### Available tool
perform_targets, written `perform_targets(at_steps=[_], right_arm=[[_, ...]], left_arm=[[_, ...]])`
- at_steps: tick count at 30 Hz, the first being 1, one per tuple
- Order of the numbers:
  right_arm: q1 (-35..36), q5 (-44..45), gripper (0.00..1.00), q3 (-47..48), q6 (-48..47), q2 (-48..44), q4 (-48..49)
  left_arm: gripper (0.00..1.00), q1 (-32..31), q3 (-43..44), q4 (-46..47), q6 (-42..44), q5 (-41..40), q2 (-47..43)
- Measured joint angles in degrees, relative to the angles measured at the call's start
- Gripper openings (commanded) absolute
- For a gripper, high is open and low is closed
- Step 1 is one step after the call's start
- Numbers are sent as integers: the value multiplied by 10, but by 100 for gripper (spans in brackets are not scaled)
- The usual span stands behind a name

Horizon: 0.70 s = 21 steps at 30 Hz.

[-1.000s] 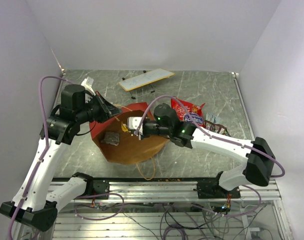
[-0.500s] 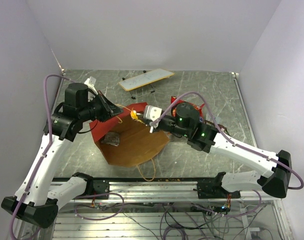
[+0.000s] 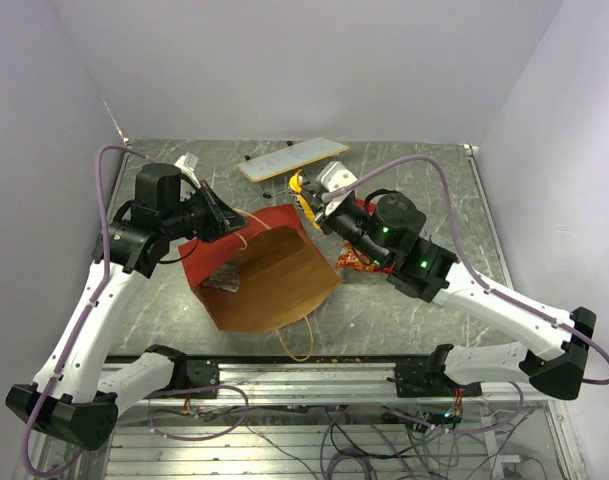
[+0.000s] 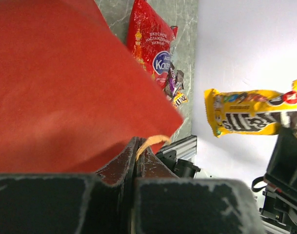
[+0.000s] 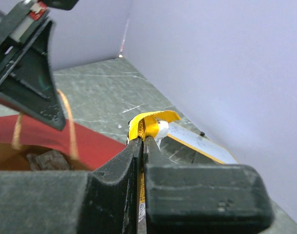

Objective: Take the snacks out of the paper bag
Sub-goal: Place the snack at the center of the board.

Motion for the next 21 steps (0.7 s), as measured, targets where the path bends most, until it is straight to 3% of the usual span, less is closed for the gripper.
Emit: perform_targets(at_steps=[9, 15, 18, 21], right_arm=[[0, 71, 0, 7, 27, -17, -2], [-6, 182, 0, 24, 45, -17, -27], [-46, 221, 0, 33, 84, -18, -75], [-133, 242, 0, 37, 146, -18, -138]], left_arm=[[7, 0, 0, 5, 1, 3, 2], [7, 0, -3, 23, -4, 4, 1], [7, 0, -6, 28, -7, 6, 2], [7, 0, -6, 34, -8, 9, 4]])
